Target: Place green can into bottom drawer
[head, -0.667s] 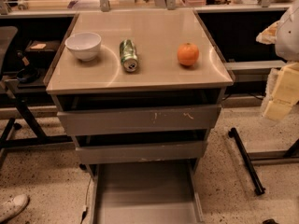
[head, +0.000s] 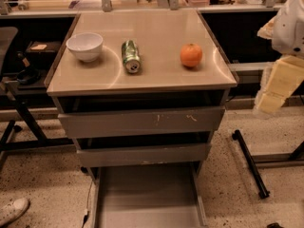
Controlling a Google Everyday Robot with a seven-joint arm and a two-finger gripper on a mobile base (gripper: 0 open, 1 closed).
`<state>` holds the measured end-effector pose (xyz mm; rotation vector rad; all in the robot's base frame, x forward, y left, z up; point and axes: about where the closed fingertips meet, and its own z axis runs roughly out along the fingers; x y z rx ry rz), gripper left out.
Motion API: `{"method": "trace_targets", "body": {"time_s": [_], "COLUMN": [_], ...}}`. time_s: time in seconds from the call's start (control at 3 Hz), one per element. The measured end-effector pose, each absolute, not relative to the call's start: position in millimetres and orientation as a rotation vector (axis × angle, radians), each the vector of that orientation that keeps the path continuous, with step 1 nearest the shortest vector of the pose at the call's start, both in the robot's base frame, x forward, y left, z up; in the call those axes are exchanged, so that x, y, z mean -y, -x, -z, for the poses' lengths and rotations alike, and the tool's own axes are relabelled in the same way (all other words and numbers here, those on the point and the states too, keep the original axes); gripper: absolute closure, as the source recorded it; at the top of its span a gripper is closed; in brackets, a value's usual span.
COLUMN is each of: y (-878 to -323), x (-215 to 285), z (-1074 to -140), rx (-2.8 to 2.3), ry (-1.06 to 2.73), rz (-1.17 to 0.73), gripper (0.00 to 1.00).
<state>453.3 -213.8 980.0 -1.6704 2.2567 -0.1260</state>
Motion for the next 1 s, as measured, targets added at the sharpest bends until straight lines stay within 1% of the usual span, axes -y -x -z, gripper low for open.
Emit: {"method": "trace_targets", "body": {"time_s": [0.33, 0.67, 1.0], "y": [-495, -546, -574], "x": [208, 191, 154], "z": [-989, -998, -1006], "rx": [-2.317, -2.372, -2.354], "ry": [1.569, 1.505, 1.557], "rz": [0.164, 0.177, 0.123], "gripper": [0.0, 0.0, 0.0]}}
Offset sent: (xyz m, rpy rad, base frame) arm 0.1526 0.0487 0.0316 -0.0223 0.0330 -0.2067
